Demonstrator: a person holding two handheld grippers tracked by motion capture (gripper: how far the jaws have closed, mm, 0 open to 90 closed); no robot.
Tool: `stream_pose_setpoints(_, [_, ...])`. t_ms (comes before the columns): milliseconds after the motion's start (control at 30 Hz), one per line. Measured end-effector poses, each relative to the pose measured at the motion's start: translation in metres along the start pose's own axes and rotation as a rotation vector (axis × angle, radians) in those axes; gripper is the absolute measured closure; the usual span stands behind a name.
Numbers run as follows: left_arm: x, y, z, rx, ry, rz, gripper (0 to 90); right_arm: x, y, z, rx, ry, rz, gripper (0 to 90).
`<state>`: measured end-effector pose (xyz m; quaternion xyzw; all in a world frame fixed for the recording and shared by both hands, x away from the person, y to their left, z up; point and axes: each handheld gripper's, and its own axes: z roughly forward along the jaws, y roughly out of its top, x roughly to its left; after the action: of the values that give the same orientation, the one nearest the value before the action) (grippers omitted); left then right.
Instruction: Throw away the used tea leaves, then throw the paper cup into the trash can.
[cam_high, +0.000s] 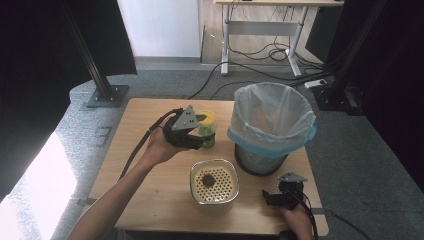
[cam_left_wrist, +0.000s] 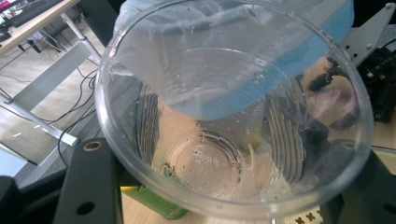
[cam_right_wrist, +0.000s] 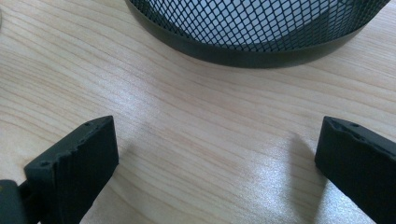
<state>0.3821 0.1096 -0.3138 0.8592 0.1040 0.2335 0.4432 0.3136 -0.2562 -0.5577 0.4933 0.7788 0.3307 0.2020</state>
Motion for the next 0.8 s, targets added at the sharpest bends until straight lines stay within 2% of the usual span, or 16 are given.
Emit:
stream_pose_setpoints(267, [0.015,0.016,0.008,-0.011,-0.067,-0.046,36.7,0.000,0.000,0.000,0.000,0.000,0.000,0.0])
stream_pose_setpoints(567, [0.040,0.035,0.019,-0.038,-0.136,-0.130,36.6,0.000,0.000,0.000,-0.002,-0.001,0.000,0.0])
stream_pose_setpoints(767, [0.049,0.050,0.028,-0.037,-0.156,-0.141,36.6,0.000,0.000,0.000,0.000,0.001,0.001,0.0])
stream_pose_setpoints(800, [0.052,0.054,0.031,-0.046,-0.170,-0.155,36.6,0.000,0.000,0.000,-0.001,0.000,0.000,0.0])
